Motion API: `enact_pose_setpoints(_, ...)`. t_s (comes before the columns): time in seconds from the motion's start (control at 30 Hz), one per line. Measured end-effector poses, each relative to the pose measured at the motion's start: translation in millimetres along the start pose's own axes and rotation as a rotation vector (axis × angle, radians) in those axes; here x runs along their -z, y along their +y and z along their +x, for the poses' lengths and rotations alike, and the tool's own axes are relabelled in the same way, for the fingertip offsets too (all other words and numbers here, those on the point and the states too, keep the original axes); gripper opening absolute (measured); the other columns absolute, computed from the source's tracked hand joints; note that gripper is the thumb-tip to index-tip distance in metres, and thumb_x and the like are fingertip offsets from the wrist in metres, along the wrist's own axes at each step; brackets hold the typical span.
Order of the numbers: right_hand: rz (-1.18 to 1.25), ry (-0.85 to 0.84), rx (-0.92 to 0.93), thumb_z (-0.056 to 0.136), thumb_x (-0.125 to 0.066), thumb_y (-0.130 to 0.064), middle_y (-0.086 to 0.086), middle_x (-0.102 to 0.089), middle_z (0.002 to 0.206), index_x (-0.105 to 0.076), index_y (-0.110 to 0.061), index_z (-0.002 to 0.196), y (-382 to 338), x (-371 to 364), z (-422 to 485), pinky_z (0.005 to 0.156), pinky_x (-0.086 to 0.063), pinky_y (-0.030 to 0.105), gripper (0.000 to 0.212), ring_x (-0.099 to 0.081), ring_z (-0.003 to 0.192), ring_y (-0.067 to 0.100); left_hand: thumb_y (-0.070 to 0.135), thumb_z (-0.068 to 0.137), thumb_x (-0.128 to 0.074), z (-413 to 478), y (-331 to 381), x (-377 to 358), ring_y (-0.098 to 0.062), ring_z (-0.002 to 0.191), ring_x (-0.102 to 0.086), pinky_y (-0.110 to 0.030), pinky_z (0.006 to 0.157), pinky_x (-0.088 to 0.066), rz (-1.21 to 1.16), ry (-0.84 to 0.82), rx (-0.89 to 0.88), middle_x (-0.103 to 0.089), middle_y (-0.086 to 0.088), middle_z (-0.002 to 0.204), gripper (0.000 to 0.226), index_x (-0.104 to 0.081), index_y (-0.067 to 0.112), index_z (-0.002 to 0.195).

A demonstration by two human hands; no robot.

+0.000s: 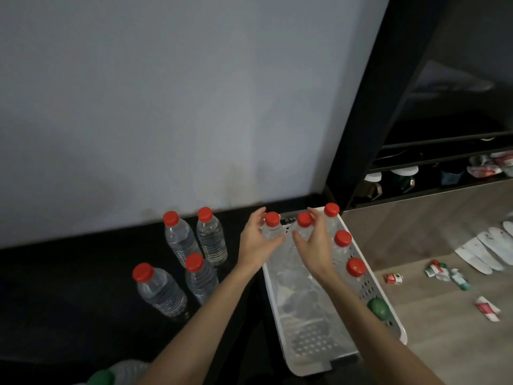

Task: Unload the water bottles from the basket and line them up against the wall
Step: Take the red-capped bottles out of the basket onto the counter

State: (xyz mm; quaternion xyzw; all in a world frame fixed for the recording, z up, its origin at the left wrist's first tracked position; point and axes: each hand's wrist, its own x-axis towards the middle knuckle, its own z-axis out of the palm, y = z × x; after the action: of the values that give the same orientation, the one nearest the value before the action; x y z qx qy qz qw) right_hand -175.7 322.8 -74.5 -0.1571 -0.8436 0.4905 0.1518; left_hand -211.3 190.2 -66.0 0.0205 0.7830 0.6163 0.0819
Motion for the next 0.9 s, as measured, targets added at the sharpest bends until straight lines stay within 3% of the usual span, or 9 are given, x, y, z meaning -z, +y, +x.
enact_pose_setpoints(0.1,0.044,0.007,-0.034,0.084,-0.067,-0.008,-0.002,-0.059,0.107,-0.049,-0.019,0.115,9,-3,4,0.094,-0.050,0.039,0.037,-0.057,0.099,0.012,0.008,0.068,-0.083,8,-8,-9,-0.008,0.113,-0.058,-0.018,0.094,-0.043,0.019,0.016,-0.008,-0.060,0.013,0.113,0.070,-0.054,0.023,0.129)
enact_pose_setpoints(0.2,0.078,0.008,-0.033,0.078,-0.070,-0.010,-0.004,-0.058,0.097,-0.049,-0.022,0.104,15,-7,8,0.085,-0.053,0.041,0.036,-0.059,0.092,0.012,0.014,0.066,-0.084,15,-14,-16,-0.005,0.106,-0.060,-0.018,0.091,-0.046,0.130,0.005,-0.058,-0.064,0.010,0.112,0.061,-0.059,0.024,0.121)
enact_pose_setpoints(0.33,0.120,0.029,-0.010,0.072,-0.074,-0.011,-0.006,-0.059,0.094,-0.049,-0.025,0.102,23,-12,7,0.079,-0.055,0.034,0.041,-0.060,0.088,0.008,0.025,0.066,-0.082,19,-22,-12,-0.002,0.095,-0.063,-0.018,0.081,-0.051,0.358,-0.102,-0.170,-0.065,0.012,0.104,0.045,-0.064,0.026,0.108)
enact_pose_setpoints(0.47,0.137,0.009,-0.014,0.075,-0.076,-0.014,-0.008,-0.061,0.092,-0.044,-0.037,0.102,29,-12,3,0.073,-0.055,0.023,0.047,-0.063,0.086,0.005,0.033,0.064,-0.086,19,-28,-1,0.003,0.096,-0.053,-0.007,0.079,-0.042,0.517,-0.228,-0.312,-0.059,0.015,0.109,0.054,-0.063,0.025,0.112)
enact_pose_setpoints(0.53,0.141,-0.012,0.003,0.078,-0.074,-0.011,-0.009,-0.061,0.087,-0.042,-0.039,0.100,30,-10,3,0.068,-0.053,0.016,0.048,-0.063,0.083,0.002,0.035,0.062,-0.086,22,-28,3,-0.002,0.101,-0.053,-0.013,0.082,-0.044,0.578,-0.255,-0.332,-0.061,0.010,0.112,0.056,-0.063,0.025,0.112)
enact_pose_setpoints(0.67,0.104,-0.045,0.038,0.078,-0.073,-0.011,-0.007,-0.059,0.085,-0.043,-0.032,0.104,30,-8,5,0.069,-0.052,0.014,0.044,-0.062,0.081,0.004,0.038,0.057,-0.084,26,-24,5,-0.011,0.101,-0.058,-0.025,0.083,-0.050,0.672,-0.284,-0.299,-0.064,0.005,0.107,0.056,-0.067,0.024,0.108)
enact_pose_setpoints(0.77,0.092,-0.069,0.012,0.078,-0.074,-0.015,-0.005,-0.061,0.090,-0.047,-0.023,0.105,29,-7,7,0.074,-0.055,0.022,0.039,-0.062,0.085,0.006,0.042,0.055,-0.084,28,-20,5,-0.009,0.097,-0.060,-0.023,0.081,-0.048,0.740,-0.271,-0.290,-0.066,0.008,0.104,0.055,-0.068,0.026,0.106)
enact_pose_setpoints(0.9,0.075,-0.085,-0.001,0.083,-0.072,-0.013,-0.004,-0.063,0.094,-0.051,-0.020,0.103,26,-7,7,0.077,-0.053,0.017,0.029,-0.063,0.089,0.006,0.041,0.056,-0.085,26,-14,4,-0.008,0.090,-0.061,-0.021,0.077,-0.047,0.771,-0.253,-0.255,-0.066,0.010,0.097,0.047,-0.069,0.025,0.098)
